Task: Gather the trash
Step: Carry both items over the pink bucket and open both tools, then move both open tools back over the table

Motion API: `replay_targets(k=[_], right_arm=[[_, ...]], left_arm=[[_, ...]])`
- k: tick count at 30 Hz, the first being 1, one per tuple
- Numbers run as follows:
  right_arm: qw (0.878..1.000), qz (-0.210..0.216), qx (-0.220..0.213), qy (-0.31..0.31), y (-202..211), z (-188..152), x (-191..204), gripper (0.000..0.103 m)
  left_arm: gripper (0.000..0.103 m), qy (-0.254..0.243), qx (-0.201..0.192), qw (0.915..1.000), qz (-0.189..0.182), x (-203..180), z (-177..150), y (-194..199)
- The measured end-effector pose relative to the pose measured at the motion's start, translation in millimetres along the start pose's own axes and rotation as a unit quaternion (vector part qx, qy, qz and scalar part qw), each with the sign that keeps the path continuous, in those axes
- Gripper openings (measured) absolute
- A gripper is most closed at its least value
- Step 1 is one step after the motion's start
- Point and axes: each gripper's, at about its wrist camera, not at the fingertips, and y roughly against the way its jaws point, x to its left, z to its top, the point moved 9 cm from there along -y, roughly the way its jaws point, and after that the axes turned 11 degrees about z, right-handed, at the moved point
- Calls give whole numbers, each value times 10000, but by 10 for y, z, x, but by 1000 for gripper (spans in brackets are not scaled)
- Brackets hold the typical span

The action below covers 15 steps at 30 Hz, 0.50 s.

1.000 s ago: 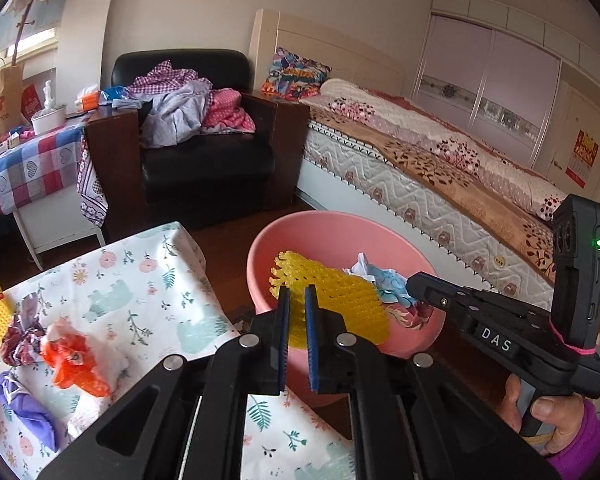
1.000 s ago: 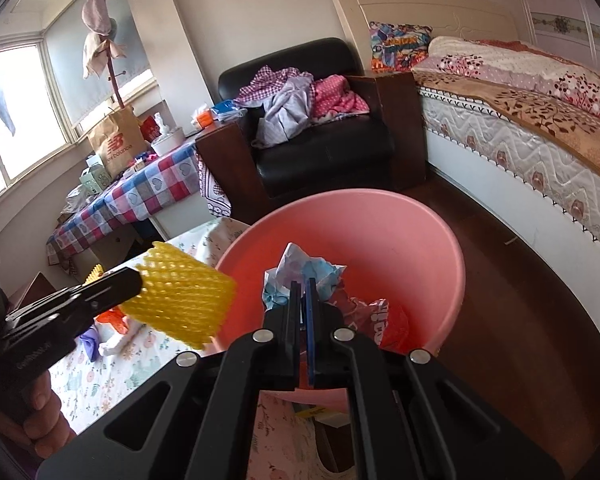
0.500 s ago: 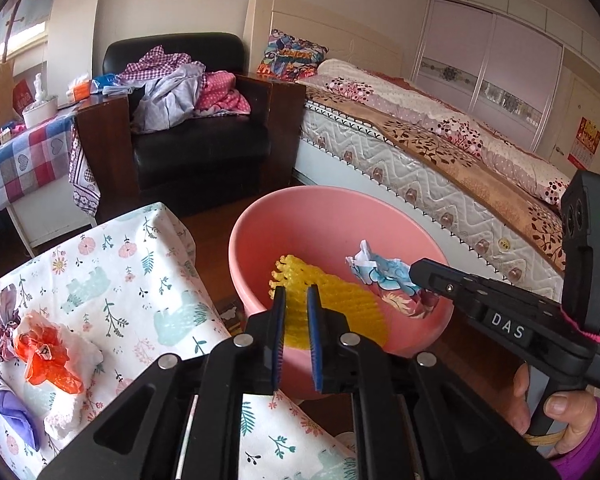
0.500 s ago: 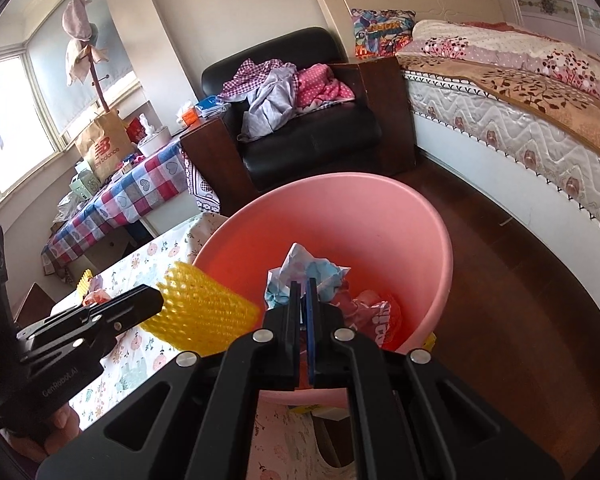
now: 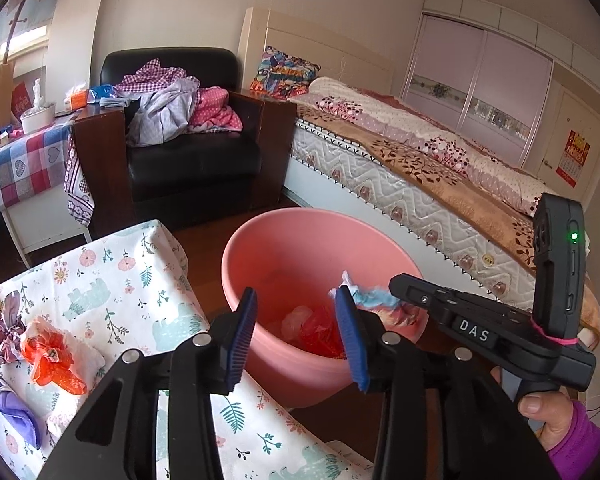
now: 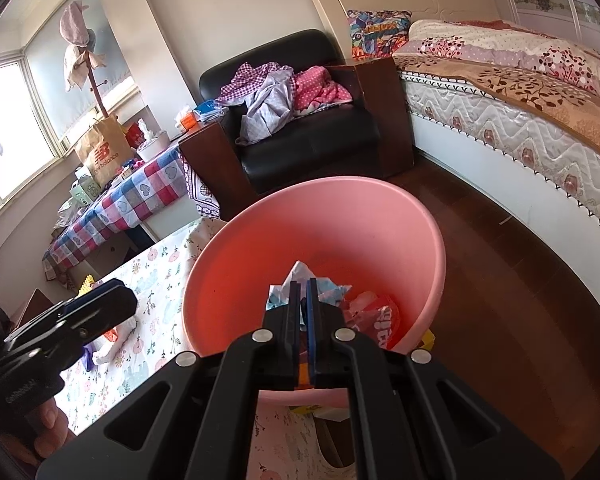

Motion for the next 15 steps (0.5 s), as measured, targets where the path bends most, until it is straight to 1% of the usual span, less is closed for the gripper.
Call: replay_targets(k=[1, 2, 3, 7, 9, 11, 15], right_arm=[[10000, 33, 2, 4, 1, -3, 15, 19], [10000, 50, -14, 13, 8, -2, 21, 29], [10000, 47, -30, 23, 13, -2, 31, 31], [9999, 85, -60, 59, 53, 3, 81, 31], [9998, 85, -100, 173, 86, 11, 152, 31], [9995, 72, -127, 290, 113, 12, 218, 31], [9985, 233, -75, 496, 115, -39, 435, 31]], left_arm=[[42, 9, -18, 10000, -10, 0, 4, 23], [42, 19, -38, 10000, -25, 1, 7, 45], [42, 25, -59, 10000, -35, 6, 12, 71], [44, 35, -116, 9999, -29, 27, 16, 172], [47, 41, -165, 9999, 11, 59, 5, 239], [47, 69, -197, 9998, 46, 87, -14, 295], [49, 215, -121, 9996, 106, 166, -110, 374]])
